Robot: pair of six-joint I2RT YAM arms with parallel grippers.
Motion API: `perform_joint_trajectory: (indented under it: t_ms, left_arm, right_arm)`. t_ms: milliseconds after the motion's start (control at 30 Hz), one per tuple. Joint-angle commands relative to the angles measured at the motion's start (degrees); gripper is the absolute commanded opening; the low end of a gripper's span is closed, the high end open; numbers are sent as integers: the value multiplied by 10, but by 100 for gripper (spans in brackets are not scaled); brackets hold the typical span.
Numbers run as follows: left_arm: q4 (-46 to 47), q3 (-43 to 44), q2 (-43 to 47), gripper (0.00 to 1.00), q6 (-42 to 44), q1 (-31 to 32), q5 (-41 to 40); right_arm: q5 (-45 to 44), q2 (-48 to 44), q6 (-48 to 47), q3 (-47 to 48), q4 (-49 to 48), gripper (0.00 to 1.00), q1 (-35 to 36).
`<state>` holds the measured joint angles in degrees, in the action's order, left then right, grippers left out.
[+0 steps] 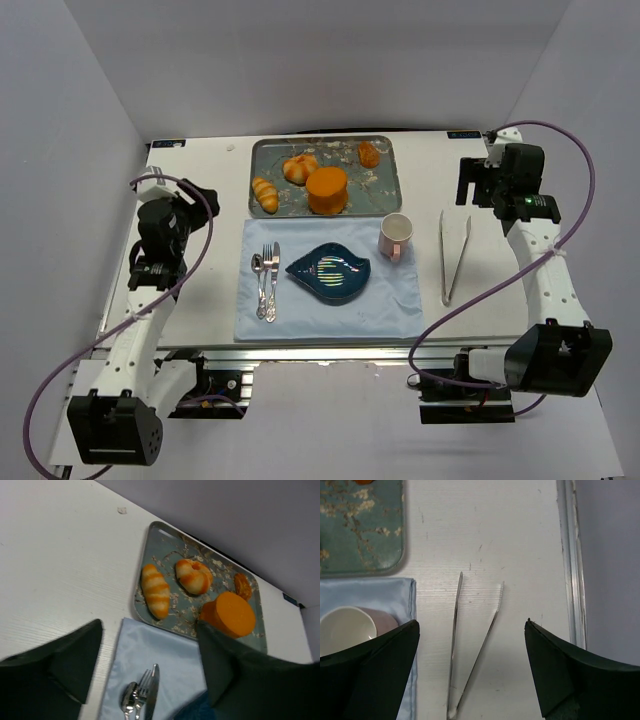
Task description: Place the bread
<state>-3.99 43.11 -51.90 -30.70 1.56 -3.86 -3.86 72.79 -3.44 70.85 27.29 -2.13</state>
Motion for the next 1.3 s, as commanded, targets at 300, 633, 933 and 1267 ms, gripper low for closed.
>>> perform_joint_trajectory:
  t_ms: [300, 633, 933, 1267]
  left_arm:
    - [57, 77, -119, 38, -29, 0, 118]
    - [75, 92, -173, 77, -29, 26, 141]
    - [59, 79, -171, 77, -21, 34, 124]
    - [57, 60, -160, 77, -35, 42, 105]
  right_arm:
    - [139, -4, -247, -58, 29, 90, 52]
    - [211, 70, -155, -47, 12, 3, -23]
    - [218, 130, -105, -69, 61, 89, -53]
    - [124, 172, -11, -121, 63, 85, -53]
